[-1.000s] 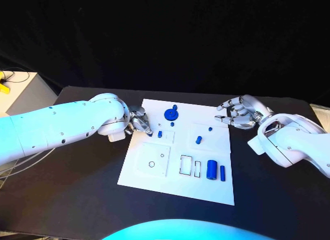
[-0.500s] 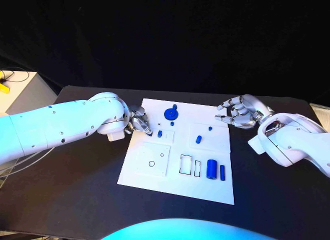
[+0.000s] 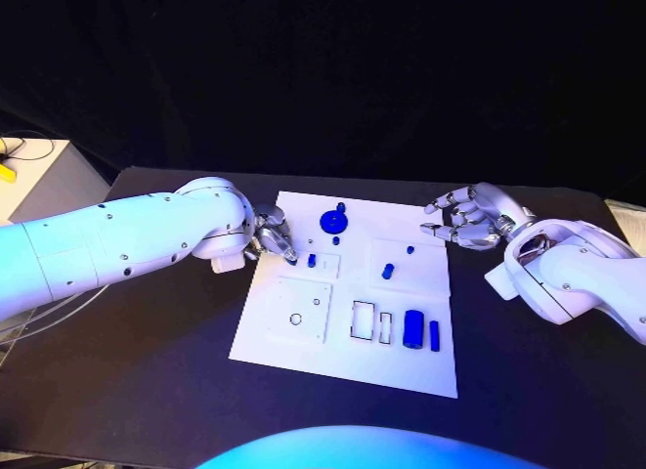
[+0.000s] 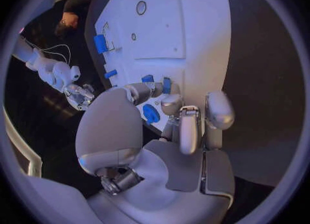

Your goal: Assemble the parts on the task board

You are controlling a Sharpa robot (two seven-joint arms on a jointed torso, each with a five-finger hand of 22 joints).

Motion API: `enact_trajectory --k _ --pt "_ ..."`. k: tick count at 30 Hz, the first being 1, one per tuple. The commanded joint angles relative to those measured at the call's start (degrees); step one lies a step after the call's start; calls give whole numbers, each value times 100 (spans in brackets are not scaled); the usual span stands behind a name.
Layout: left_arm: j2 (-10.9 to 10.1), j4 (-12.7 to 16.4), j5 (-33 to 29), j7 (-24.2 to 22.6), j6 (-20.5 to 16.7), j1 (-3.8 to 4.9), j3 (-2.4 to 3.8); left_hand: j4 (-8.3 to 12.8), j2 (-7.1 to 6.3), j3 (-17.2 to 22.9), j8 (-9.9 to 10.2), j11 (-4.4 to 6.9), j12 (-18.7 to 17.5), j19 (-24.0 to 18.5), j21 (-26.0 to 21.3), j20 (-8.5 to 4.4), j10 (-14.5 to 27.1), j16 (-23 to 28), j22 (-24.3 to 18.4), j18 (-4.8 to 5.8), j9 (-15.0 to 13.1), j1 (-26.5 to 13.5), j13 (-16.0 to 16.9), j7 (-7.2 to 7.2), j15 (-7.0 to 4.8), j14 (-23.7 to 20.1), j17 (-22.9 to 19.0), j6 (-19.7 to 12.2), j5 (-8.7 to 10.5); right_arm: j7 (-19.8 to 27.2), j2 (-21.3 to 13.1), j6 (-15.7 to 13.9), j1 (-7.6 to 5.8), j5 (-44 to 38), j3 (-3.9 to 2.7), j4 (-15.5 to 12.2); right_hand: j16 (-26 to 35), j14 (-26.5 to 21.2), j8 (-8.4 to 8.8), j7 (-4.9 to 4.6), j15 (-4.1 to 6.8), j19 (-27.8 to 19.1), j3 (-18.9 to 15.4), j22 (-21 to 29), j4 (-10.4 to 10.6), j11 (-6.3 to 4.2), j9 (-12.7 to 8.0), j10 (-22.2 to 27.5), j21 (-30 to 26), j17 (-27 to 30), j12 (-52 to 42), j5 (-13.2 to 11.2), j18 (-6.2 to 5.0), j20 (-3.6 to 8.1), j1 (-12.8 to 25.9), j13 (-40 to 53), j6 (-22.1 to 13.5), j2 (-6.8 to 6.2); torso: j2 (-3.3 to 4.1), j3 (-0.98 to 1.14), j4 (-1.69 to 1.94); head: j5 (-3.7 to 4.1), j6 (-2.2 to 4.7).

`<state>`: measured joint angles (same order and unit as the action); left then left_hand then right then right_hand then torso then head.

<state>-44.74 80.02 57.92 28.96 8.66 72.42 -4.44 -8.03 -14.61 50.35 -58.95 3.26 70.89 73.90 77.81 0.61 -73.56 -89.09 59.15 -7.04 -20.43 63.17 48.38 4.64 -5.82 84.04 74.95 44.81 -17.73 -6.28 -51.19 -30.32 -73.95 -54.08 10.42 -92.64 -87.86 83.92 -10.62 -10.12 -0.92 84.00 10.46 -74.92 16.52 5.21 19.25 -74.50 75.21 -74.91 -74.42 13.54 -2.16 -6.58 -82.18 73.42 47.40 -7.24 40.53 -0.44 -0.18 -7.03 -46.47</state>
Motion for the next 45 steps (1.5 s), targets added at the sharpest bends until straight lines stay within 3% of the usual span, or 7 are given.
enact_trajectory --k 1,11,25,31,45 --pt "67 3 -13 46 256 -63 -43 325 124 297 -35 29 5 18 10 -38 -13 -23 0 104 -2518 33 5 -451 -52 541 1312 492 19 28 -4 56 3 -36 -2 -13 23 487 -11 -7 20 2 28 -495 -3 1 -5 4 -32 -1070 -14 22 -119 12 62 -4 38 -7 -5 4 6 5 -8" --pt "148 -21 -26 45 284 -69 -45 278 199 205 -45 38 12 24 9 -45 -43 -33 9 107 -2559 -50 38 -464 -58 550 1342 507 43 30 -3 58 3 -37 -2 -12 22 487 -11 -7 21 1 34 -493 -5 0 -6 6 -37 -1072 -12 27 -120 12 60 -7 38 -9 -6 1 5 3 -30" --pt "136 -9 -30 42 323 -70 -47 266 95 -16 -48 57 -3 22 -3 -57 -46 -32 4 107 -2612 -162 43 -492 -71 549 1342 541 35 31 -6 59 3 -37 -2 -13 23 487 -10 -7 22 3 54 -496 -10 -1 -8 3 -35 -1071 -18 63 -119 13 51 -4 38 -9 -11 -1 8 13 -51" --pt "130 -6 -30 39 292 -70 -48 124 28 -309 7 65 -30 17 -22 -66 -25 -25 -13 105 -2635 -305 29 -506 -79 545 1327 557 52 32 -8 55 3 -37 -2 -14 26 486 -10 -7 22 1 64 -491 -10 -1 -9 10 -43 -1066 -12 89 -121 13 49 -12 38 -13 -10 -3 7 11 -46" --pt "126 -14 -25 24 148 -71 -48 -75 27 -659 42 77 -38 28 -31 -77 -20 -22 -8 107 -2675 -382 47 -522 -90 544 1325 596 87 35 -11 50 3 -37 -2 -17 26 486 -9 -7 22 2 70 -494 -11 0 -10 9 -39 -1066 -14 105 -120 13 48 -11 37 -16 -10 -4 6 17 -44"
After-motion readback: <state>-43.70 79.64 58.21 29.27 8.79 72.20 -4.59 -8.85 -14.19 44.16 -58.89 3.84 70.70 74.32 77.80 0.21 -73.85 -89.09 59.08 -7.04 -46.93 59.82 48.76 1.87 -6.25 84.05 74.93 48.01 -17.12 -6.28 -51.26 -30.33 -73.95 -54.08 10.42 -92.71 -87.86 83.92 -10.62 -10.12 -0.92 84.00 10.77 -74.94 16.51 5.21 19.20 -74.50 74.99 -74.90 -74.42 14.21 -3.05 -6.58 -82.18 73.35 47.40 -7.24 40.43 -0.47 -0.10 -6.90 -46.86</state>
